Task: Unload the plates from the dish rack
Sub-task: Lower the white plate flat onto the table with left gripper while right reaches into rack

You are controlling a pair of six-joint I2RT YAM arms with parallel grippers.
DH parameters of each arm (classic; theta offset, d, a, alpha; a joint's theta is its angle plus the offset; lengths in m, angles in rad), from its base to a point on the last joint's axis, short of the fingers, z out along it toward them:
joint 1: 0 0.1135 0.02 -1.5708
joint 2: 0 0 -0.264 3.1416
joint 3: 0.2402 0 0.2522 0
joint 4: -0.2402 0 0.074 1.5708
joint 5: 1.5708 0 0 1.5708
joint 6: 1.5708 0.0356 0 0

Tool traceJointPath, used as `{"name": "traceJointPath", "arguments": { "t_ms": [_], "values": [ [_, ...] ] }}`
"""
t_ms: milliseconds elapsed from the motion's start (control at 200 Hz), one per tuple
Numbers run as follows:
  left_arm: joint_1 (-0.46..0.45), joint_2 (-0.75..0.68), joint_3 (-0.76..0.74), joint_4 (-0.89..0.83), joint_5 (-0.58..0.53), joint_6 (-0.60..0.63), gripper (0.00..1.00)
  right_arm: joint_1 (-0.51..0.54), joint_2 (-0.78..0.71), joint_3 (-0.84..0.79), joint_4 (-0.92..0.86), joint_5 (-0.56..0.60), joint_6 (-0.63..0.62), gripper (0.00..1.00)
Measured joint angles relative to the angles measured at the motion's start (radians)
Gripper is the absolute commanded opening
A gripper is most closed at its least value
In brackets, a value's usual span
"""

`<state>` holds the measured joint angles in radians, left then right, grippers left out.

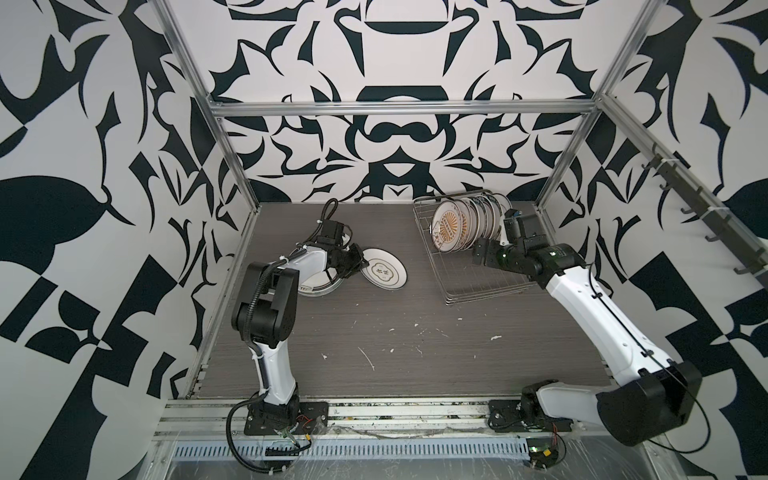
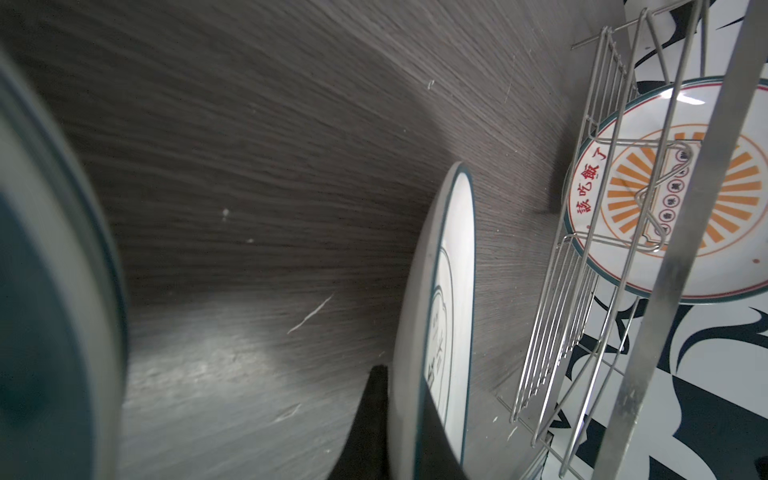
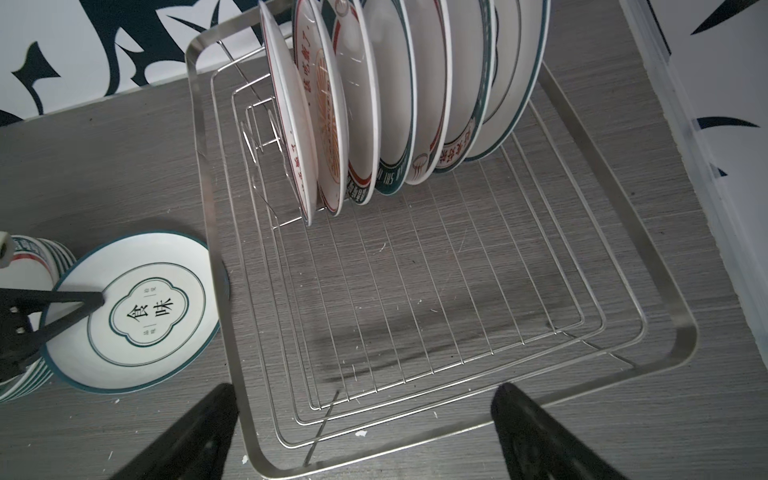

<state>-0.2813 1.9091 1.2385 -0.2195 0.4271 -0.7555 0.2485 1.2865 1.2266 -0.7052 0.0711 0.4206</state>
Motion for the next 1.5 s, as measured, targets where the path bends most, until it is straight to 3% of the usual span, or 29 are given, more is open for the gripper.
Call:
{"name": "traceJointPath", "arguments": {
  "t_ms": [275, 985, 1500],
  "values": [
    [-0.025, 0.041, 0.055, 0.005, -0.016, 0.006, 0.16, -0.027, 0.061, -0.010, 0.034, -0.043, -0.002, 1.00],
    [-0.039, 0.097, 0.097, -0.066, -0.091, 0.025, 0.44, -0.031, 0.076, 0.022, 0.042, -0.100, -0.028, 0.99],
    [-0.040, 0.076, 0.097, -0.125, -0.134, 0.050, 0.62, -0.031, 0.209, 0.154, 0.006, -0.118, -0.096, 1.00]
  ]
}}
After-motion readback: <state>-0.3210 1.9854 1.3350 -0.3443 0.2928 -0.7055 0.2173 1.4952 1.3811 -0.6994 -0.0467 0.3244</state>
